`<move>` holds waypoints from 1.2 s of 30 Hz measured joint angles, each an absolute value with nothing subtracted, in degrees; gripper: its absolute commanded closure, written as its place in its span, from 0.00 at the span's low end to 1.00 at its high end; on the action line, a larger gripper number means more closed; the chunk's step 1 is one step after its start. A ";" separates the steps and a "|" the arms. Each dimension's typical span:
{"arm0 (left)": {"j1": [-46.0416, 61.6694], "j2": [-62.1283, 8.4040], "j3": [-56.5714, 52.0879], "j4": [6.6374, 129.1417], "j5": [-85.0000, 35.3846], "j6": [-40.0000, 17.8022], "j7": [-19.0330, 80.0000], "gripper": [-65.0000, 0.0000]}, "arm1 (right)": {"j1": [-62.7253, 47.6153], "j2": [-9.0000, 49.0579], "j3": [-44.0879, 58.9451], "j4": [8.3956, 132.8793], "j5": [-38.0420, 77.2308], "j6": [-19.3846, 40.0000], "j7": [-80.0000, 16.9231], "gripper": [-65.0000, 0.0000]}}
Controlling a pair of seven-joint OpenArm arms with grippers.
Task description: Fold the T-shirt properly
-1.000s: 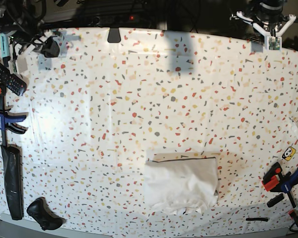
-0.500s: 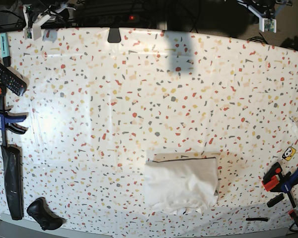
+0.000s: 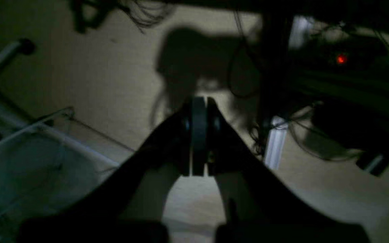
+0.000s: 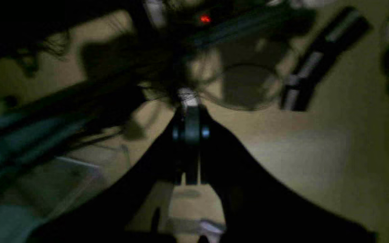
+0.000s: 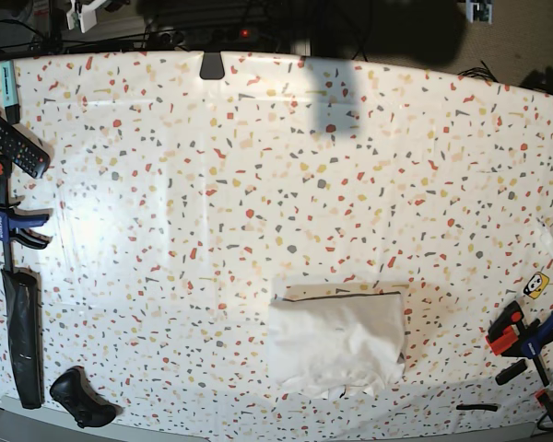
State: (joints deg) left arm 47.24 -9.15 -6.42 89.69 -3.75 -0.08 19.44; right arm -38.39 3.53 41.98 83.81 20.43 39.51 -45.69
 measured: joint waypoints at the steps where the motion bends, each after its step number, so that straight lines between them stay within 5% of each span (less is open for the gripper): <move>1: 46.00 -8.99 -6.42 87.61 -3.70 -0.16 19.40 1.00 | -38.41 4.56 41.19 81.60 19.38 39.51 -44.05 1.00; 14: 32.82 -7.92 -6.44 59.79 -4.62 -3.44 11.84 1.00 | -35.51 13.21 20.64 58.63 4.38 39.42 -24.27 1.00; 28: 17.39 -3.66 -6.66 26.15 2.09 -1.83 -4.49 1.00 | -18.83 13.54 -5.45 33.91 -4.80 18.17 -6.61 1.00; 36: 15.38 -2.68 -6.66 20.62 5.56 3.05 -11.25 1.00 | -12.80 13.32 -15.25 28.42 -7.18 6.68 1.04 1.00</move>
State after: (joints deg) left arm 15.38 -2.68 -6.66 20.62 5.56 3.05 -11.25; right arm -12.80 13.32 -15.25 28.42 -7.18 6.68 1.04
